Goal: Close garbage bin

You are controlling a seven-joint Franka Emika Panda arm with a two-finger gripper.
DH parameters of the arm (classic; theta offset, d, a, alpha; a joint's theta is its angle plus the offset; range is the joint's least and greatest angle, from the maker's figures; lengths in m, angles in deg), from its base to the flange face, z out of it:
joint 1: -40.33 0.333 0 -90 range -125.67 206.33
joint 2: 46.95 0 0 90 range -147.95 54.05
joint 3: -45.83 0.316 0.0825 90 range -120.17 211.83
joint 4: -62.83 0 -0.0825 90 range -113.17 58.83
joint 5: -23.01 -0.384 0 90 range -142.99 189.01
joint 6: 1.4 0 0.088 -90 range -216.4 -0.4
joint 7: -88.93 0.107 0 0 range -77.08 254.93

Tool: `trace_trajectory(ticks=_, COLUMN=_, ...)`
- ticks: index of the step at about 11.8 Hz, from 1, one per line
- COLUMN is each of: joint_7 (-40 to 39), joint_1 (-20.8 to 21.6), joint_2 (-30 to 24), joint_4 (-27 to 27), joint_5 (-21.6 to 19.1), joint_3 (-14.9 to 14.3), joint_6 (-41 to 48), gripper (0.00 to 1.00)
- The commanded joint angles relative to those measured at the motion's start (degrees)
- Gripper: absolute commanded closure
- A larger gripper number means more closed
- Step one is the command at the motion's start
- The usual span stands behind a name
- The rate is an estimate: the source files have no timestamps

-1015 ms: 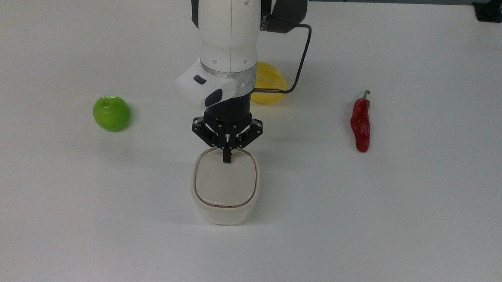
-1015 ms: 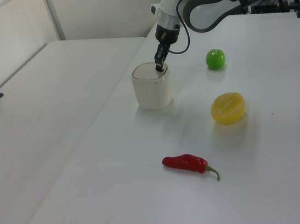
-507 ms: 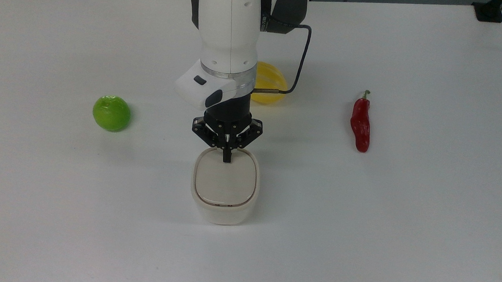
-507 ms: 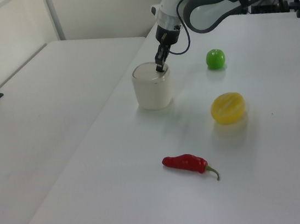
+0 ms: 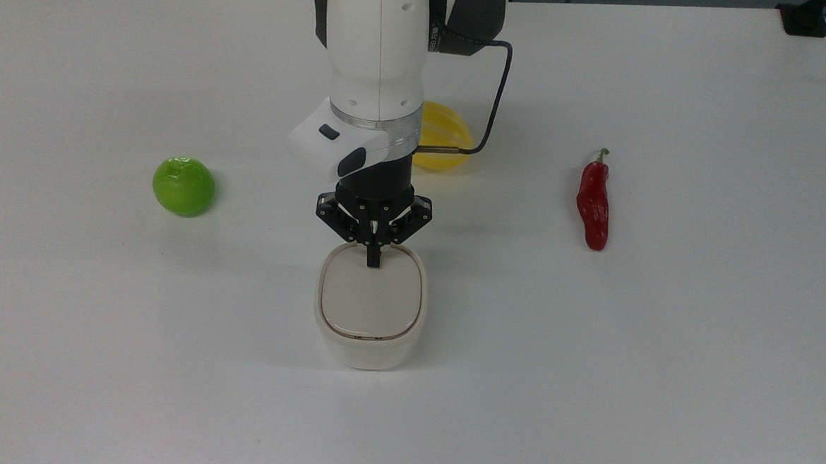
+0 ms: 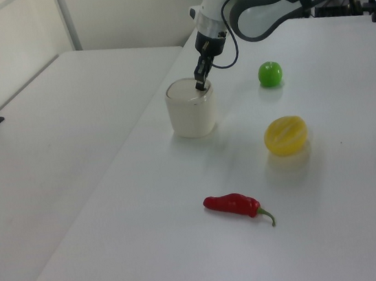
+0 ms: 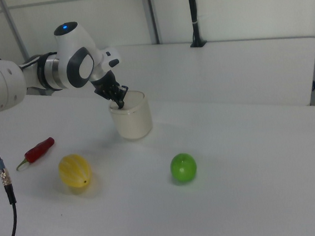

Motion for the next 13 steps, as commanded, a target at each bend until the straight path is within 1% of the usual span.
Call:
trace_trajectory(ticks=1, joint_7=0.5, joint_1=0.5, joint_2=-0.6, joint_4=-2.3, joint_5=0.5, joint_3=-0.4, joint_6=1.1, gripper=1.0)
trace_trajectory(ticks=7, joint_7=0.5, joint_1=0.5, joint_2=-2.2, joint_4=-2.1, joint_5=0.0, joint_3=-0.4, joint_6=1.7, gripper=1.0)
trace_trajectory(ticks=10, joint_7=0.5, joint_1=0.4, joint_2=-5.0, joint_4=-2.0, joint_5=-0.1, joint_3=-0.4, joint_6=3.4, gripper=1.0)
trace_trajectory(ticks=11, joint_7=0.5, joint_1=0.2, joint_2=-7.0, joint_4=-2.1, joint_5=-0.1, joint_3=-0.4, joint_6=4.7, gripper=1.0)
trace_trajectory(ticks=13, joint_7=0.3, joint_1=0.1, joint_2=-9.2, joint_4=-2.1, joint_5=-0.1, joint_3=-0.4, joint_6=8.4, gripper=1.0)
